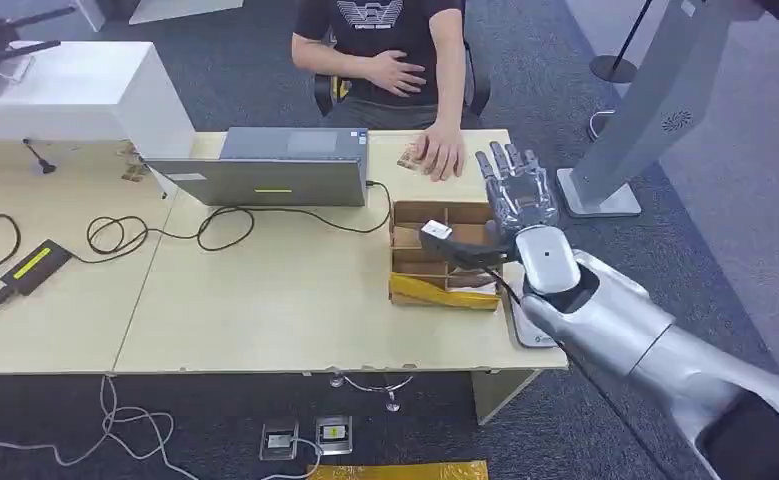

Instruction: Pass the card to the sensor for recognition and then transmit it.

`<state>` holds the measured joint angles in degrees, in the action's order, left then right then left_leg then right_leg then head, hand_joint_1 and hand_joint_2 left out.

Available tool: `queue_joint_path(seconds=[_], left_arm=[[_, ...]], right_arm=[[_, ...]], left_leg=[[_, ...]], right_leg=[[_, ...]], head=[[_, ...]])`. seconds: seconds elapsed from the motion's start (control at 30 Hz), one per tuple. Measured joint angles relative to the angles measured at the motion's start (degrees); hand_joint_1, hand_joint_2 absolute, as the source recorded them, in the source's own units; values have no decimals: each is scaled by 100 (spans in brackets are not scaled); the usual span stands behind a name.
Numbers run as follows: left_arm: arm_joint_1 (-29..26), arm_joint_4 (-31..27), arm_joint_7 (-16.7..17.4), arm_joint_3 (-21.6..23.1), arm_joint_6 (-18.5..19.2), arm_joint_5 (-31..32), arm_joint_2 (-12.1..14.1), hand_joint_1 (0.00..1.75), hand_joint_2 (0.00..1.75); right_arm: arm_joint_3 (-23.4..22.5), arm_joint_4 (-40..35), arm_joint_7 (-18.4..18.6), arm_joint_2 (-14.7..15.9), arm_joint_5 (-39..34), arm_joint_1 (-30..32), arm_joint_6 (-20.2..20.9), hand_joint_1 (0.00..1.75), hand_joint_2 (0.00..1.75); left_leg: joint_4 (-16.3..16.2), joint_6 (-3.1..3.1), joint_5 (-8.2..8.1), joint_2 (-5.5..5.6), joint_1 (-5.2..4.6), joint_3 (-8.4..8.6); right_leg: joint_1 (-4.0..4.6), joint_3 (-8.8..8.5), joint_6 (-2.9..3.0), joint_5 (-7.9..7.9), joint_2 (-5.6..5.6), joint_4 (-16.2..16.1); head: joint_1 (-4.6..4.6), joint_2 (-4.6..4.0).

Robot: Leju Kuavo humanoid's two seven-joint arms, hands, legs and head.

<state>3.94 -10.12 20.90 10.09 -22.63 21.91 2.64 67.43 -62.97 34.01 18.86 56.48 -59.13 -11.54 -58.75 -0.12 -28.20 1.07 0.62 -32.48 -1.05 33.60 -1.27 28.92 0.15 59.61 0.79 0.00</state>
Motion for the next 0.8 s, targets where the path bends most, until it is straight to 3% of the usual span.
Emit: queue_joint_path(seconds=[0.23,0.47,0.6,0.63,0.8], left_arm=[[1,31,26,-887,-563,-780,-173,0,0],[3,31,37,-1479,-740,-954,-295,0,0],[7,31,72,-1731,-769,-967,-354,0,0],[7,31,76,-1777,-720,-919,-365,0,0],[3,31,94,-1888,-434,-685,-389,0,0]], right_arm=[[4,-560,131,269,-79,-288,85,0,175],[15,-830,151,365,-160,-409,100,0,175],[79,-999,114,391,-1108,-511,394,0,175],[98,-1049,114,395,-1661,-509,450,0,0],[111,-1381,243,547,-4250,-481,286,0,0]], left_leg=[[0,0,0,0,0,-1],[0,0,0,-1,1,0],[0,0,0,-1,1,0],[0,0,0,-1,1,0],[-1,0,0,1,0,-1]], right_leg=[[0,0,0,0,0,0],[0,0,0,0,0,0],[1,0,0,0,0,0],[0,1,0,0,0,0],[0,3,0,0,0,-1]], head=[[0,0],[0,0],[0,0],[0,0],[-2,0]])
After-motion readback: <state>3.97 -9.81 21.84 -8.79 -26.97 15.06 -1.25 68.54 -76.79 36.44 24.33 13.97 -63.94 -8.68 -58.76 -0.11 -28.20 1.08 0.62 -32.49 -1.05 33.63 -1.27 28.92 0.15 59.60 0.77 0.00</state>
